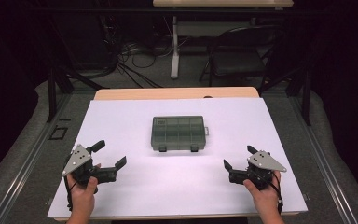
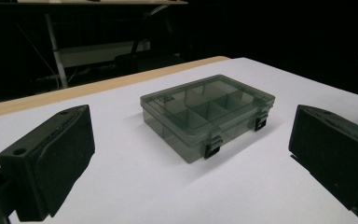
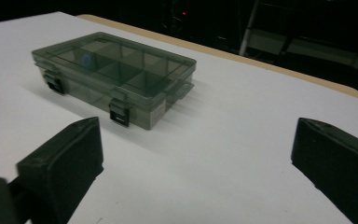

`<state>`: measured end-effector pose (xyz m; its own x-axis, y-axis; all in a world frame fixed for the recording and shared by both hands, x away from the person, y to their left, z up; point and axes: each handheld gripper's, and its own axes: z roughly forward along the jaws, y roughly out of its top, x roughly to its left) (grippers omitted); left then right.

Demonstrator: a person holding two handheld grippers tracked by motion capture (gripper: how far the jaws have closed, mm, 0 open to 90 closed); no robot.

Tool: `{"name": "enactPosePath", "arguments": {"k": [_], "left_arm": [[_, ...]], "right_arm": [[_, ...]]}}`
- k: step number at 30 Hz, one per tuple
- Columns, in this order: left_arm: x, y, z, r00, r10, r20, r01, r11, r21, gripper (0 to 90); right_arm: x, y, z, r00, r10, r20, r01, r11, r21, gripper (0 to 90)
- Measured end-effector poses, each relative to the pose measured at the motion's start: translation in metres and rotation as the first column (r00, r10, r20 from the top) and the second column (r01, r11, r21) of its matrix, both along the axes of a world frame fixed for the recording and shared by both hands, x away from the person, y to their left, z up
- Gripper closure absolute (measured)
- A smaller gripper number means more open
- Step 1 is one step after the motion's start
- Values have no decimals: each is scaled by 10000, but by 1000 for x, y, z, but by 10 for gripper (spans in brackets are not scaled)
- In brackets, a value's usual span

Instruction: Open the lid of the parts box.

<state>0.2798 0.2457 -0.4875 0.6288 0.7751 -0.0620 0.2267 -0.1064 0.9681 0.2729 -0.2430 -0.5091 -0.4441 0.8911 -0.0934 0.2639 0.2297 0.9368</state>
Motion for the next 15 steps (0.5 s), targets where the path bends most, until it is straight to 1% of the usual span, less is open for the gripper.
{"name": "enactPosePath", "arguments": {"k": [1, 2, 4, 5, 6, 7, 8, 9, 10, 11, 12, 13, 15], "left_arm": [[1, -1, 0, 10000, -4, -22, 4, 10000, 18, 3], [1, -2, 0, 9999, 135, -87, -134, 9999, 71, 3], [2, -3, 0, 9997, 191, -165, -189, 9998, 76, 3], [3, -5, -1, 9986, 401, -336, -397, 9991, 134, 3], [4, -5, -1, 9988, 302, -391, -297, 9995, 134, 3], [4, -5, -1, 9988, 302, -391, -297, 9995, 134, 3], [4, -6, -1, 9985, 254, -479, -247, 9996, 155, 3], [6, -6, -1, 9983, 215, -545, -206, 9996, 167, 3], [9, -8, -2, 9966, 221, -794, -205, 9996, 204, 3], [12, -10, -2, 9950, 228, -975, -192, 9991, 381, 3], [14, -12, -1, 9929, 330, -1146, -268, 9981, 550, 2], [17, -13, -1, 9916, 371, -1241, -289, 9973, 668, 3], [20, -17, 1, 9913, 306, -1279, -208, 9968, 770, 3]], "right_arm": [[0, 2, 1, 10000, -89, -8, 89, 9998, -205, 5], [0, 4, 1, 10000, -83, -43, 82, 9998, -203, 2], [1, 6, 1, 9999, -126, -101, 124, 9997, -232, 4], [2, 8, 1, 9998, -101, -176, 98, 9998, -182, 2], [4, 9, 1, 9998, -37, -188, 35, 9999, -105, 2], [4, 9, 1, 9997, 1, -261, -3, 9999, -104, 2], [4, 9, 1, 9997, 1, -261, -3, 9999, -104, 2], [5, 11, 1, 9994, 42, -351, -46, 9999, -103, 2], [7, 13, 2, 9987, 166, -488, -177, 9996, -217, 2], [7, 14, 2, 9987, 137, -487, -147, 9997, -192, 4], [8, 15, 4, 9987, 182, -476, -195, 9994, -276, 4], [8, 16, 5, 9990, 266, -367, -277, 9991, -305, 6], [10, 18, 8, 9985, 365, -403, -381, 9985, -391, 34]]}}
